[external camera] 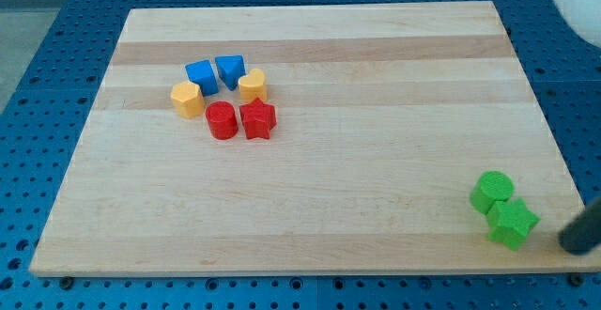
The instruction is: Move the green star into the red star
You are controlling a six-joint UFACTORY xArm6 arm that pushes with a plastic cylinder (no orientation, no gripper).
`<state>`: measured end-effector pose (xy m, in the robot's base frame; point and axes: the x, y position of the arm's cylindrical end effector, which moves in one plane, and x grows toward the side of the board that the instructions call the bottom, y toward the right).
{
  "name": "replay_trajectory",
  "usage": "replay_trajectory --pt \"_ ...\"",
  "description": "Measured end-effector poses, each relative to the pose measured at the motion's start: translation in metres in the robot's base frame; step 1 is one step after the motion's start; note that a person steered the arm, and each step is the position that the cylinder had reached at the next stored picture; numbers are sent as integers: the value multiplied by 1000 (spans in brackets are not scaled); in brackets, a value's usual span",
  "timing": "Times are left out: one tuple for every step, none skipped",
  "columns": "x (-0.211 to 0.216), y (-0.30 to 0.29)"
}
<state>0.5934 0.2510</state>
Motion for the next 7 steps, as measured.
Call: replay_trajectory --pt "-3 -28" --pt "0 -58" --pt "15 -102" --pt "24 -126" --pt "1 -136" --pt "-18 -124" --pt "-33 -102"
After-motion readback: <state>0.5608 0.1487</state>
